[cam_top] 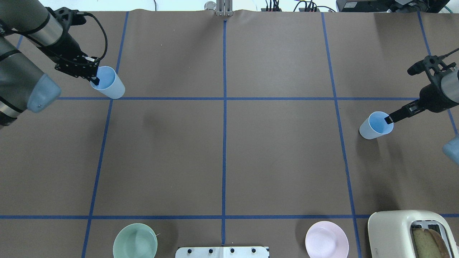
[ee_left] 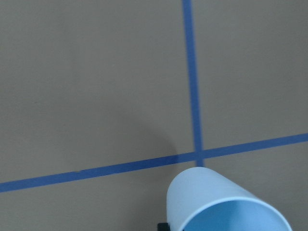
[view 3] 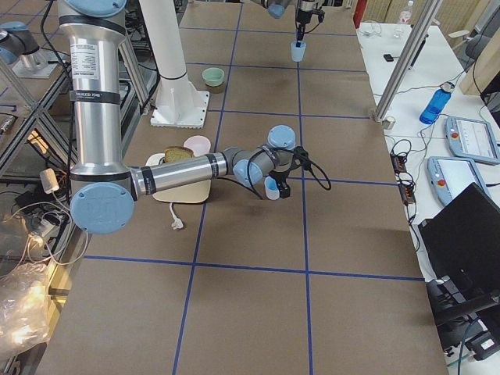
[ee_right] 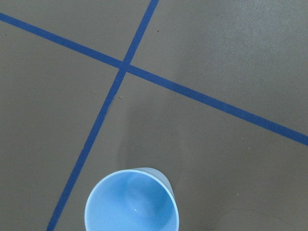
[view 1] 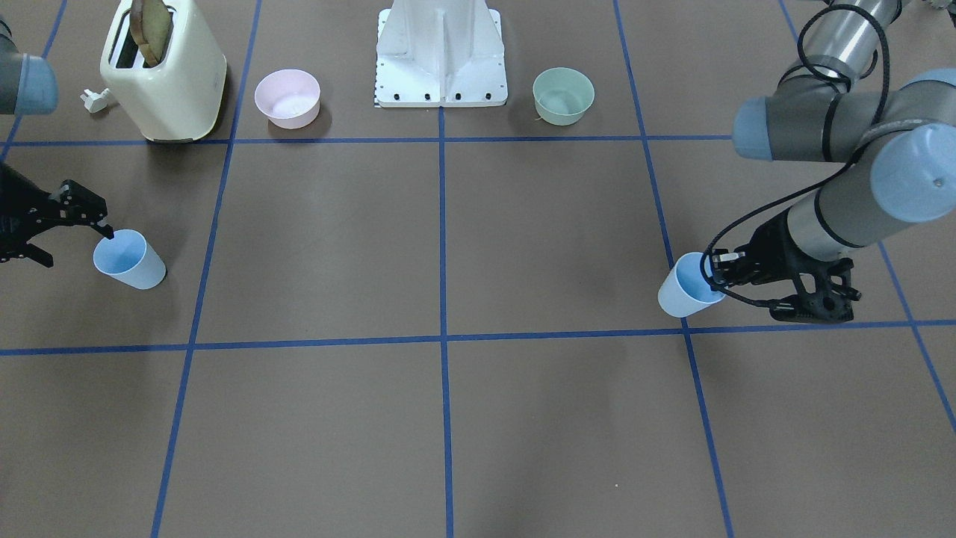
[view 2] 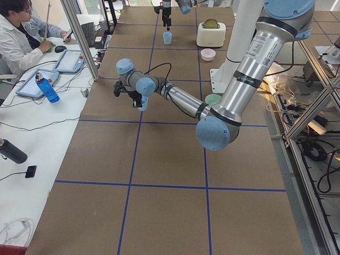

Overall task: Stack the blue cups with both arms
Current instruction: 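Carry the left-held cup toward center while the right gripper grasps its cup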

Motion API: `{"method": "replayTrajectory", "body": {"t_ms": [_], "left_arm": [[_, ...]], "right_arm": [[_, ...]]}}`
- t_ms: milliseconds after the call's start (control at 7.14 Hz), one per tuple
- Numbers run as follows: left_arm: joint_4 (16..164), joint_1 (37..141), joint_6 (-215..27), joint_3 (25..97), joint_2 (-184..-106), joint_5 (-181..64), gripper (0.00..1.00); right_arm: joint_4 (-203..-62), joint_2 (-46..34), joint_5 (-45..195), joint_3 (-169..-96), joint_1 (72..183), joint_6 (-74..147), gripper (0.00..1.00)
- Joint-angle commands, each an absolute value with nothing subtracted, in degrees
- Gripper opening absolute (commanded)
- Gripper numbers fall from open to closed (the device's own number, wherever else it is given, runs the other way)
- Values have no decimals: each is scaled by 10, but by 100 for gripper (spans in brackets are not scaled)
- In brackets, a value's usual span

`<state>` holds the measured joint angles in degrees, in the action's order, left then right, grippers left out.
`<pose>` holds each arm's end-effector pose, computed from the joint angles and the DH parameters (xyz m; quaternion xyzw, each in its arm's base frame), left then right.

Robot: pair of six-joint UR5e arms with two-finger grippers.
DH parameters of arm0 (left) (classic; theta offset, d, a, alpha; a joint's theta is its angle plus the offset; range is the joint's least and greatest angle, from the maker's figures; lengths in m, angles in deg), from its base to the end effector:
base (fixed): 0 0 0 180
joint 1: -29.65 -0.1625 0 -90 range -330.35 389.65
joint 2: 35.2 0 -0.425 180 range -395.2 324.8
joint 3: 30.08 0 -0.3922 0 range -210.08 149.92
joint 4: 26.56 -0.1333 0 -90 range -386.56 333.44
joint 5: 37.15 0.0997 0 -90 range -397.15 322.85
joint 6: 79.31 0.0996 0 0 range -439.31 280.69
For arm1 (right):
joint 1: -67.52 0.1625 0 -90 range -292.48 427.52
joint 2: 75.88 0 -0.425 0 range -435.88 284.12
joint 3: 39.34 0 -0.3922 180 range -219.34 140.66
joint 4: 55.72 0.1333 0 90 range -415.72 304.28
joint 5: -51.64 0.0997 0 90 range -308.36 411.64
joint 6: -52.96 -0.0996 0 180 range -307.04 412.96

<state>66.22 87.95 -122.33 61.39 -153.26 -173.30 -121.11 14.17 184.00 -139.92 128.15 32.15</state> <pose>0.2957 -0.5958 0.3493 -0.0250 0.4546 0.0214 0.8901 -0.1920 -0.4761 0.5186 0.1089 -0.4313 -0.1751 0.8783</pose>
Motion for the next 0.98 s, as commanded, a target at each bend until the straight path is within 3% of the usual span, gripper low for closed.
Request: {"method": "replayTrajectory", "body": {"t_ms": [0,420,840], "left_arm": [[655,809,-1345,626,-1585,-1695,0],[658,728,-1461,621,-1645,-1648,0],[655,686,-1495,618,-1681,-1621,0]], "right_arm": [[-1211,144,1837,-1393,1280,323,99],[-1211,146,1815,-1384,1258,323,95],[-1212,138,1814,-1381,1254,323,80]]}}
